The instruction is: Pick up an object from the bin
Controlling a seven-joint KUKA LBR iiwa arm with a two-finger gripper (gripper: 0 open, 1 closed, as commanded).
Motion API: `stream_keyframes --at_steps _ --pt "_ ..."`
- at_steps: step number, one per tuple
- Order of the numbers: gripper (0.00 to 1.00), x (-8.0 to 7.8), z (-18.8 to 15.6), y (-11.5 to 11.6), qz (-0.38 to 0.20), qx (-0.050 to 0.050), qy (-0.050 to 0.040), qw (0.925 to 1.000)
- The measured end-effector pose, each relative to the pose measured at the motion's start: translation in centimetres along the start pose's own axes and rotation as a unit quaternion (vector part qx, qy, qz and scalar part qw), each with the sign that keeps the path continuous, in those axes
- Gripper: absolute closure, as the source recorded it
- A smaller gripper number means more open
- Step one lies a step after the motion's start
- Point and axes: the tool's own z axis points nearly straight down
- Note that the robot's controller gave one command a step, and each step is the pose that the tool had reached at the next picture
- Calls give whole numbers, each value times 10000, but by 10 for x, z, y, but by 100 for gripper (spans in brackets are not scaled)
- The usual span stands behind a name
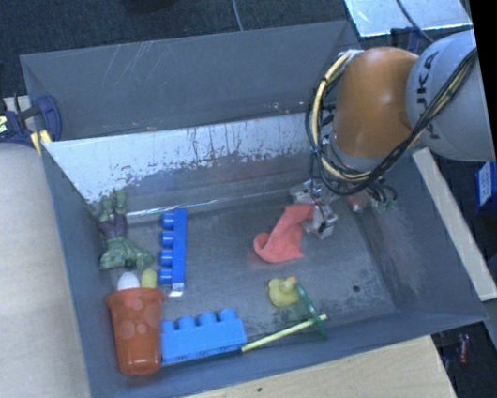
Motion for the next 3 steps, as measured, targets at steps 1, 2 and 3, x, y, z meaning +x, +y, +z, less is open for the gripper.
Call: stream_keyframes --at_steps 1,2,3 --pt "100 0 0 0 -4 1 0 10000" --pt "100 6 -66 1 -87 -16 41 10000" --pt "100 -2 -150 -1 -19 -18 48 10000"
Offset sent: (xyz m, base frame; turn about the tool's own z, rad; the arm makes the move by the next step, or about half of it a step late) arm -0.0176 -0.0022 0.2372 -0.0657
